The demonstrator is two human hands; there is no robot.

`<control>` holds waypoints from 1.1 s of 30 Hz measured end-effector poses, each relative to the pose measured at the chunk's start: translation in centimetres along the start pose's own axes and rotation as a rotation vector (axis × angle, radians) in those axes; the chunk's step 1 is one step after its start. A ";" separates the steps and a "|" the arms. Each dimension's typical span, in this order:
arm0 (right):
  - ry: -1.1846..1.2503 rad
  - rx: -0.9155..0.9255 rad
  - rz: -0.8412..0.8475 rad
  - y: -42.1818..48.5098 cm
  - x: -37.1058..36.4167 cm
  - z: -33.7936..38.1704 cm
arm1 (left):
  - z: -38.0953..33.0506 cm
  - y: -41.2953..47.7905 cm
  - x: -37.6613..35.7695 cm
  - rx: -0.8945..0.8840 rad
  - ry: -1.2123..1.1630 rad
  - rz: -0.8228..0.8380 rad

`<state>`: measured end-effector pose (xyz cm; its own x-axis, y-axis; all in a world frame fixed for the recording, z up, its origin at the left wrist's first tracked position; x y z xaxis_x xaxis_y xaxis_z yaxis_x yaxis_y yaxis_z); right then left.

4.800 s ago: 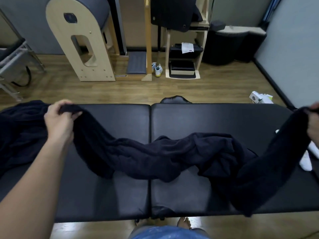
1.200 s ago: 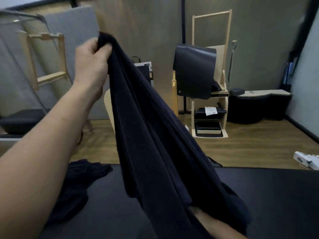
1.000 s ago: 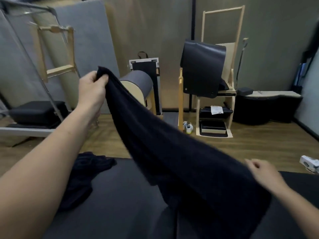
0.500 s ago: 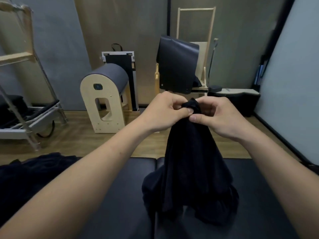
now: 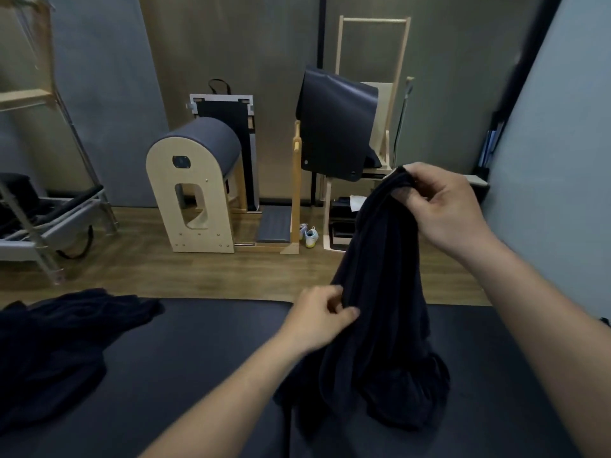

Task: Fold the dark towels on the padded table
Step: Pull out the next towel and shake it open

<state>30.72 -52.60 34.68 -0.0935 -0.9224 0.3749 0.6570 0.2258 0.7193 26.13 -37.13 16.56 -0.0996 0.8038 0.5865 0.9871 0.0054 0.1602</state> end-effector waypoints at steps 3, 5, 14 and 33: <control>0.030 -0.084 -0.100 0.1 0.9 -2.0 | 2.1 -1.9 -1.8 0.033 -0.084 -0.009; 0.040 -0.146 -0.186 0.1 1.8 -3.4 | 2.1 -3.8 -3.4 -0.003 -0.125 0.025; 0.073 -0.235 -0.285 -0.4 2.4 -5.1 | -0.1 -11.4 -14.4 -0.096 0.031 0.231; 0.045 0.034 -0.166 0.7 2.9 3.7 | -4.9 3.2 1.0 -0.133 -0.323 -0.436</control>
<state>28.14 -53.98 38.45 -0.1642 -0.9609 0.2228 0.6092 0.0789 0.7891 28.59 -39.22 21.56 -0.4311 0.8854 0.1740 0.8365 0.3199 0.4448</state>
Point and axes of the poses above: each hand's wrist, its own y-axis towards the middle knuckle, its own x-axis out of the back of the hand, z = x × y, the point moved 7 cm from there along y, towards the middle knuckle, and after that the axes turned 5 degrees about -z, right-handed, at the moved point
